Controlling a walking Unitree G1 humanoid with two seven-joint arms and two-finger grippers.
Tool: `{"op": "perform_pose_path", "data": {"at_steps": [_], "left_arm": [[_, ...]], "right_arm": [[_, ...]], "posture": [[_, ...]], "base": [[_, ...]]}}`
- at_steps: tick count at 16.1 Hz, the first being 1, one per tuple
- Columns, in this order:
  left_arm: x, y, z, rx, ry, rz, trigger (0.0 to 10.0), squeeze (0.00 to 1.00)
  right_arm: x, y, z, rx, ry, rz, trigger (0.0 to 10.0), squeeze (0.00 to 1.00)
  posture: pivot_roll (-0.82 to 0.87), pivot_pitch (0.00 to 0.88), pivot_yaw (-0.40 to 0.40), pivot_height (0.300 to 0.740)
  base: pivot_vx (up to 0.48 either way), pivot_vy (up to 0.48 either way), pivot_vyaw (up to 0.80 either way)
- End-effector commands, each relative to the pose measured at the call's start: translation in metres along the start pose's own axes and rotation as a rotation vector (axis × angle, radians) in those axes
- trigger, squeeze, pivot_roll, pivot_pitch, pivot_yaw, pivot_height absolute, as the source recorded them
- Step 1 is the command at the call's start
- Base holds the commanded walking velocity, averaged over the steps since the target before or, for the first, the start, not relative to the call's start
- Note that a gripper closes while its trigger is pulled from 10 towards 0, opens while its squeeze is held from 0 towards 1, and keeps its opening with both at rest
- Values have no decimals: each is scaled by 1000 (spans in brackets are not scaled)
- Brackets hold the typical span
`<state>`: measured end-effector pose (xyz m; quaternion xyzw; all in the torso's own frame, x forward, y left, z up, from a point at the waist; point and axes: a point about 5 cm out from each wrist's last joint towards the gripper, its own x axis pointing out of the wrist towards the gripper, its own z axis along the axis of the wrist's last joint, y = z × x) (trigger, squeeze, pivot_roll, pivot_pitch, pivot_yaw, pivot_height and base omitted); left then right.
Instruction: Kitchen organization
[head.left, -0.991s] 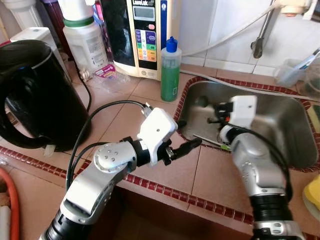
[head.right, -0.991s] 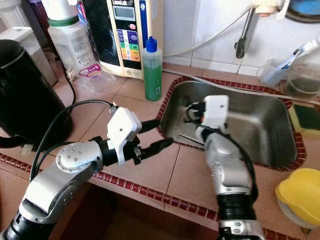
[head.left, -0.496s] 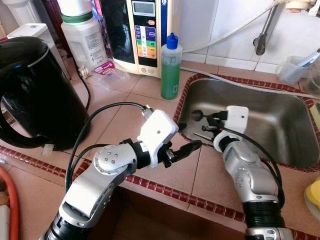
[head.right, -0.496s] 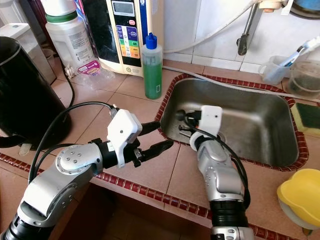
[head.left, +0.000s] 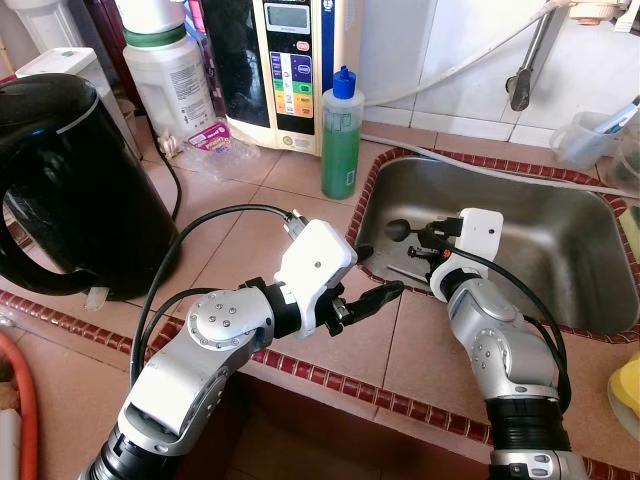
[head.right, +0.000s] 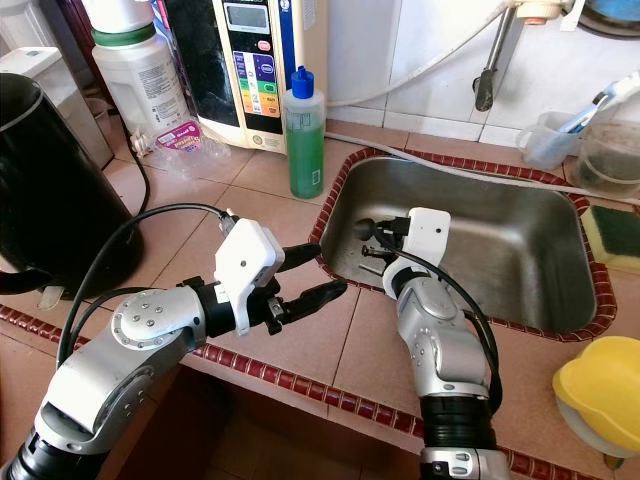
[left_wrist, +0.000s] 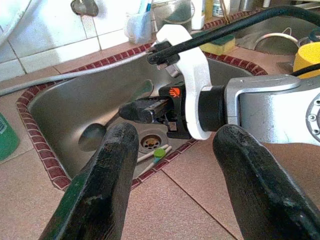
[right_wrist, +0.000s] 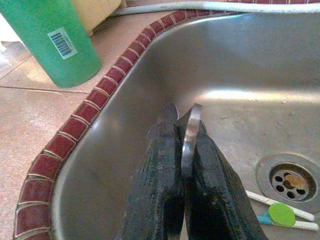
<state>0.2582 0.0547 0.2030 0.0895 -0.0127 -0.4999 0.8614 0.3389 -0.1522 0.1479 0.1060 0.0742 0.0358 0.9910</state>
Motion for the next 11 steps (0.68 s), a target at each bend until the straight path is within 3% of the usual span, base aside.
{"op": "perform_pose_path", "data": {"at_steps": [1,11], "left_arm": [[0,-3,3,17,-6,-19,10000,0],[0,0,5,8,-10,-18,10000,0]], "right_arm": [[1,0,3,18,-1,-3,10000,1000],[1,2,5,47,-16,0,10000,1000]], "posture": [[-144,92,58,740],[-143,98,65,740]], "base": [[0,0,0],[0,0,0]]}}
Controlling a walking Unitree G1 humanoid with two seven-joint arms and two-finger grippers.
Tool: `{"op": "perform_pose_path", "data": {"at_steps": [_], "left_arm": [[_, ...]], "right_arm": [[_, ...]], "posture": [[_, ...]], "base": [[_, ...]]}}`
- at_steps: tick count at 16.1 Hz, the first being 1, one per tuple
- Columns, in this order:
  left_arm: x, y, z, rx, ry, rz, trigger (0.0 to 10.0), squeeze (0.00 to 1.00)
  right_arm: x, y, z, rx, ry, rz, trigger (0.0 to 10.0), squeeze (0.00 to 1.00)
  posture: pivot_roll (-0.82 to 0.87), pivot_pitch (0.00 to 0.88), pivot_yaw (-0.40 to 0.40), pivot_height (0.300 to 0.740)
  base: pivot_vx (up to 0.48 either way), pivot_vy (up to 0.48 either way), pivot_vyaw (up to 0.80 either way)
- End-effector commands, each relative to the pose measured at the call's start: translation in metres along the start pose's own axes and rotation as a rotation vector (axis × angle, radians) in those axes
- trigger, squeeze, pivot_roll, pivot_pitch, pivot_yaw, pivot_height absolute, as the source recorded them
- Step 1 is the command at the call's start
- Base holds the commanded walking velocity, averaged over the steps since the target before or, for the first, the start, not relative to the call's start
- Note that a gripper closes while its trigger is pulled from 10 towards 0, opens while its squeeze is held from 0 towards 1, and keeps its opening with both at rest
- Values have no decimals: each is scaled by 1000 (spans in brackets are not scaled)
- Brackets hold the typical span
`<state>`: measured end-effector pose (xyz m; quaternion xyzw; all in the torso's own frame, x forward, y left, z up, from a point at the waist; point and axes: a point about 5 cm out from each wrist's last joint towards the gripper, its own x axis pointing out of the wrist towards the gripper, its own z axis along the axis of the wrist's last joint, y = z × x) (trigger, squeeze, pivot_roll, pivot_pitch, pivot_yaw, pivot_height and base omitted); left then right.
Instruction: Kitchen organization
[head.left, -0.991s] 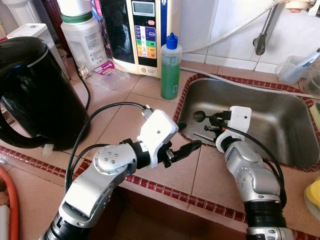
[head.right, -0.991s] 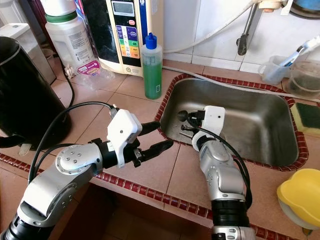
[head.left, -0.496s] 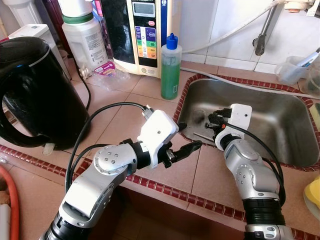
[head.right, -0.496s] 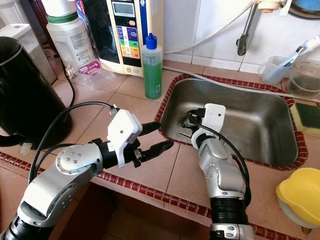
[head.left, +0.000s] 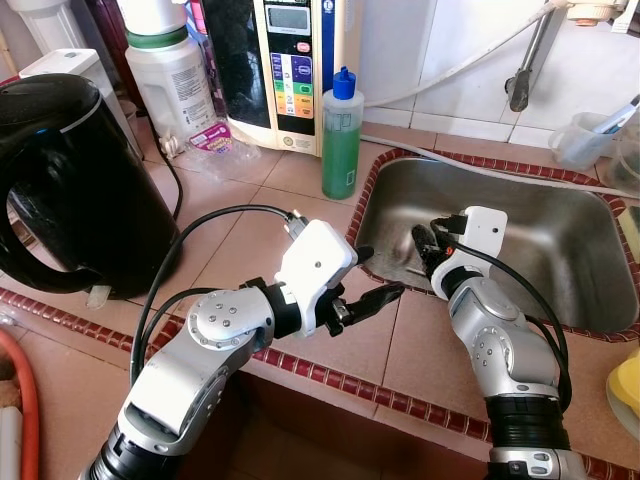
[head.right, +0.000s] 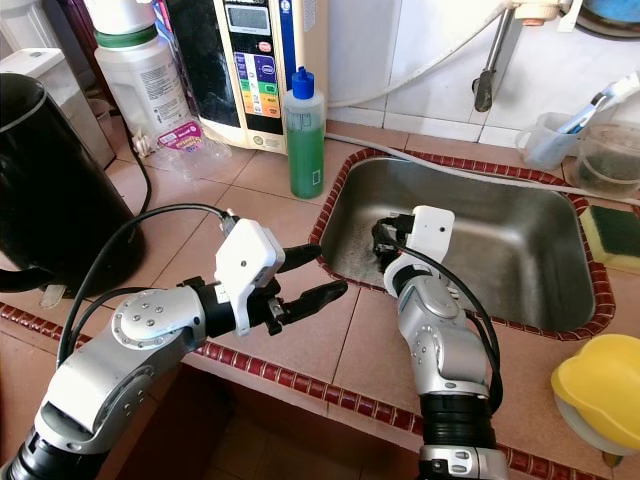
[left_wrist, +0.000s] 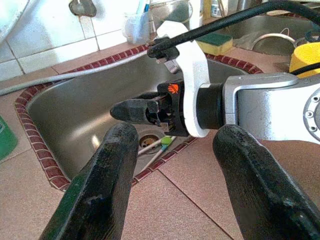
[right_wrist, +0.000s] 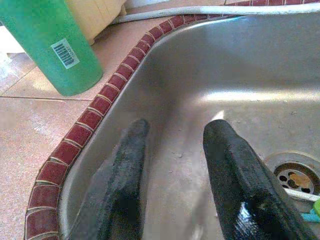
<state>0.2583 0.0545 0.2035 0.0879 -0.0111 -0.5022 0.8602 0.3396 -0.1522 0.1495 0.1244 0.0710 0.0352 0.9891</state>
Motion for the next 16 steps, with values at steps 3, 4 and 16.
{"op": "perform_pose_path", "data": {"at_steps": [3,4,16], "left_arm": [[-1,1,5,12,-10,-9,10000,0],[-1,5,4,14,-11,9,10000,0],[-8,91,-15,-20,-17,428,10000,0]], "right_arm": [[1,1,4,9,-14,-3,10000,1000],[1,3,9,-2,-49,9,10000,1000],[3,13,40,-151,-279,31,10000,1000]], "posture": [[-143,98,65,740],[-146,101,68,740],[-179,56,68,740]], "base": [[0,0,0],[0,0,0],[0,0,0]]}}
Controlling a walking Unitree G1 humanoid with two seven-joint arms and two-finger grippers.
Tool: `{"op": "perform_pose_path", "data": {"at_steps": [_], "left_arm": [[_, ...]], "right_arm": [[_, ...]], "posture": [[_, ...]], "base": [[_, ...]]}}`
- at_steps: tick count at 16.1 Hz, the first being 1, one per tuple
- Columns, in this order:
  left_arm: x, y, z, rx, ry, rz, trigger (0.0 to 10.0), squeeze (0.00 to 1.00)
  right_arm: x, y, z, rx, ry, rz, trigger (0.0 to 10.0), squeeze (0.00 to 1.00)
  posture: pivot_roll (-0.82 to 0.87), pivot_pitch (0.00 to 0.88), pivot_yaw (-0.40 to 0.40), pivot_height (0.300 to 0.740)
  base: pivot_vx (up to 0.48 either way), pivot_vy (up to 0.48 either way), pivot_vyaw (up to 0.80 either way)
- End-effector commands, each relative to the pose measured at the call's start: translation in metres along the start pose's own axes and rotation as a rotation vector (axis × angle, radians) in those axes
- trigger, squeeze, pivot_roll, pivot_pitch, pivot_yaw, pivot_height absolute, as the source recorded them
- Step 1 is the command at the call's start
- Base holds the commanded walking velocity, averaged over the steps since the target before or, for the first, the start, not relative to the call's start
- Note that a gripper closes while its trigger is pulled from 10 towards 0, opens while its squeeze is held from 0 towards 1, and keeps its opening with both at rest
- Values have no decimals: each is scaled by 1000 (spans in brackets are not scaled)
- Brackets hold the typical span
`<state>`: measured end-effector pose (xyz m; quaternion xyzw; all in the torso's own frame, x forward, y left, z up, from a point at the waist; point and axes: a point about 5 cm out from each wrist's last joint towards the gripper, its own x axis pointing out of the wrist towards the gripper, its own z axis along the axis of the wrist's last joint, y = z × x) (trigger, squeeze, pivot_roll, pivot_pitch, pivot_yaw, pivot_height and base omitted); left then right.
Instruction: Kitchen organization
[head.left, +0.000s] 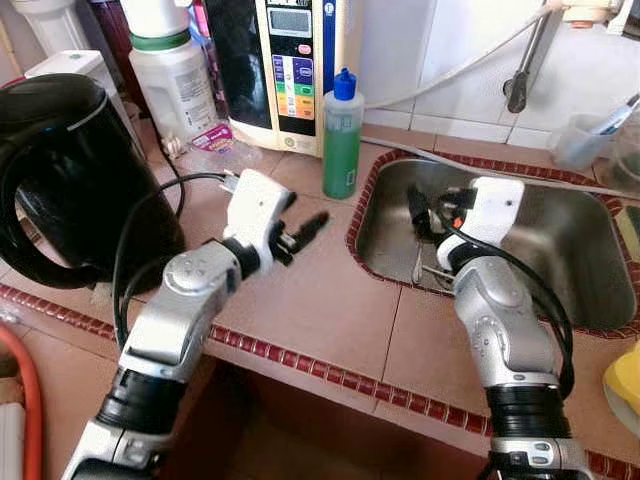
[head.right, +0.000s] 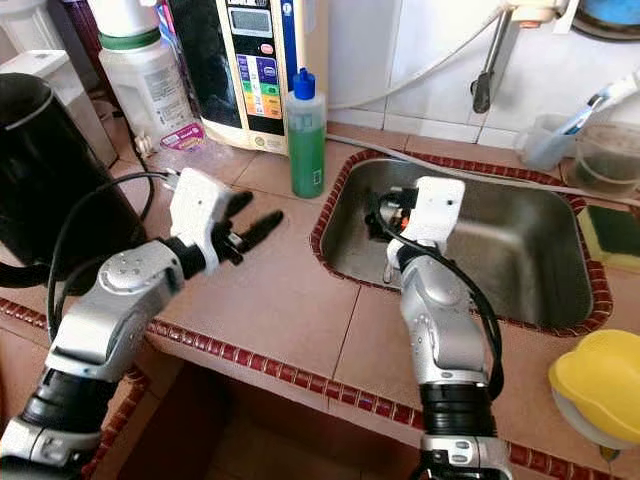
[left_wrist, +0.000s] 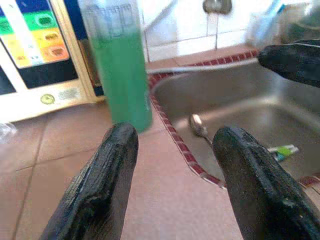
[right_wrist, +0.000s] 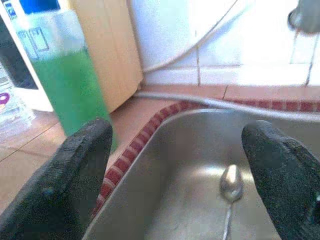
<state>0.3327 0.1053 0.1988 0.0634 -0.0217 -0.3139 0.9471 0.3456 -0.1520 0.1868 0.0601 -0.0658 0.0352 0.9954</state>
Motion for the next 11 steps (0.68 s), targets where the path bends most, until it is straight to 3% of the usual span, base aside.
{"op": "perform_pose_path", "data": {"at_steps": [1,3,4,5,6,8,11], "left_arm": [[1,7,0,19,0,40,10000,0],[1,18,-9,-47,6,101,10000,0],[-2,26,-15,-82,19,145,10000,0],[-3,30,-17,-106,22,173,10000,0],[-5,35,-21,-127,16,205,10000,0],[-7,40,-24,-127,3,239,10000,0],[1,40,-16,-67,-43,193,10000,0]], "right_arm": [[2,2,3,-19,-18,-4,10000,1000],[-1,1,3,-42,-41,-18,10000,1000],[-3,-2,4,-51,-55,-30,10000,824],[-4,-3,5,-52,-68,-34,10000,376],[-6,-5,6,-55,-88,-42,10000,0],[-12,-8,6,-66,-112,-52,10000,0],[-16,-11,3,-79,-120,-46,10000,0]], "posture": [[-182,55,70,740],[-188,51,76,740],[-192,50,79,740],[-197,48,80,740],[-201,42,82,740],[-211,30,84,740],[-222,20,83,740]], "base": [[0,0,0],[0,0,0],[0,0,0],[0,0,0],[0,0,0],[0,0,0],[0,0,0]]}}
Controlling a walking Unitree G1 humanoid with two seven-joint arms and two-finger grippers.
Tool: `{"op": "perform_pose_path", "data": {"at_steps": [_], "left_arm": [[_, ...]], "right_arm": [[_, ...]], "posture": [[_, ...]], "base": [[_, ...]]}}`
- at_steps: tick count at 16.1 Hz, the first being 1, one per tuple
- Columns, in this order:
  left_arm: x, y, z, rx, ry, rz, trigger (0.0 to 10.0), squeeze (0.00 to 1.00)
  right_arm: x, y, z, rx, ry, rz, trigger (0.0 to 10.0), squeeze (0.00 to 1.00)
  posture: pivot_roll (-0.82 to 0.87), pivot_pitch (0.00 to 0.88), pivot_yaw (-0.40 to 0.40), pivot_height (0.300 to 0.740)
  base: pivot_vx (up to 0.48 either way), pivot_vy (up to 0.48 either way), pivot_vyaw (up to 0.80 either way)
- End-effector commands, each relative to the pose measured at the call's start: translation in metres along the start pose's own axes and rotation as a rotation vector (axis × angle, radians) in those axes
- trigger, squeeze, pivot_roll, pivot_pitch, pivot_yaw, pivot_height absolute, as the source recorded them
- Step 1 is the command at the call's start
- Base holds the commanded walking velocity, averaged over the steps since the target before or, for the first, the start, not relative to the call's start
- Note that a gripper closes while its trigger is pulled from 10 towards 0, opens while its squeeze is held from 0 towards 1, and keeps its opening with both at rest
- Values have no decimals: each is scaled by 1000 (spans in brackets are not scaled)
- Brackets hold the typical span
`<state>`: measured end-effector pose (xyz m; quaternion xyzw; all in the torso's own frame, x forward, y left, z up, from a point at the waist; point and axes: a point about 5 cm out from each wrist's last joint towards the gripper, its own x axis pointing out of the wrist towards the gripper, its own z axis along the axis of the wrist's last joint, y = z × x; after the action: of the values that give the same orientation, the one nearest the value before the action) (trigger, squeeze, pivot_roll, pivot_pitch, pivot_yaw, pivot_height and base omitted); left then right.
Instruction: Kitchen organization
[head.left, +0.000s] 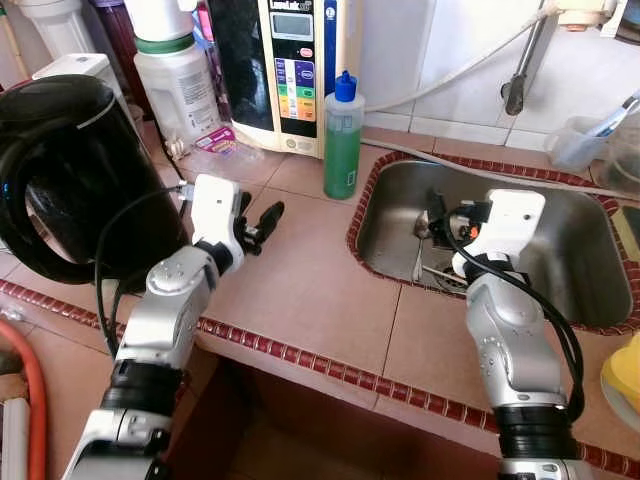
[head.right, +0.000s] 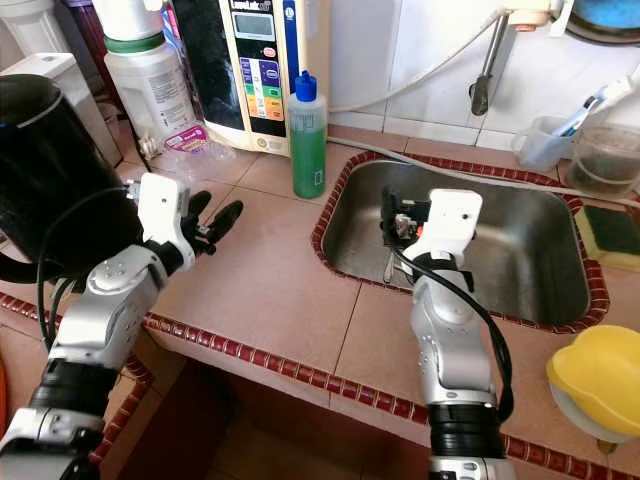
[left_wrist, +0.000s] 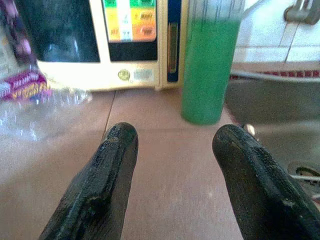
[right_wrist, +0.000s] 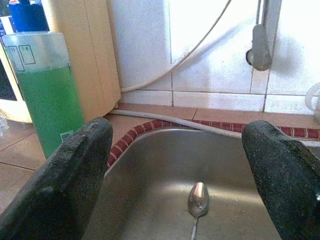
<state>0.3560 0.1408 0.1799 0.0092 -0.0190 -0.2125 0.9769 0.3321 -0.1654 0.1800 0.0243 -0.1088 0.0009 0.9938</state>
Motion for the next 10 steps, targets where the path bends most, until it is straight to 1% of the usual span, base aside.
{"op": "perform_pose_path", "data": {"at_steps": [1,3,6,8,9,10], "left_arm": [[4,-1,10,35,-37,-26,10000,0],[6,1,13,57,-57,-26,10000,0],[5,2,13,65,-83,21,10000,0],[0,3,11,44,-99,34,10000,0],[-3,5,10,42,-106,38,10000,0],[-7,10,13,57,-120,58,10000,0]], "right_arm": [[-1,2,6,4,-35,12,10000,0],[-1,1,10,-16,-54,27,10000,0],[0,-2,12,-76,-73,15,10000,0],[-2,-3,12,-88,-83,20,10000,0],[-2,-3,13,-103,-91,24,10000,0],[-1,-5,17,-106,-115,16,10000,0]], "posture": [[-225,18,81,740],[-238,14,92,740],[-239,13,88,740],[-232,12,84,740],[-233,8,85,740],[-233,10,88,740]], "base": [[0,0,0],[0,0,0],[0,0,0],[0,0,0],[0,0,0],[0,0,0]]}}
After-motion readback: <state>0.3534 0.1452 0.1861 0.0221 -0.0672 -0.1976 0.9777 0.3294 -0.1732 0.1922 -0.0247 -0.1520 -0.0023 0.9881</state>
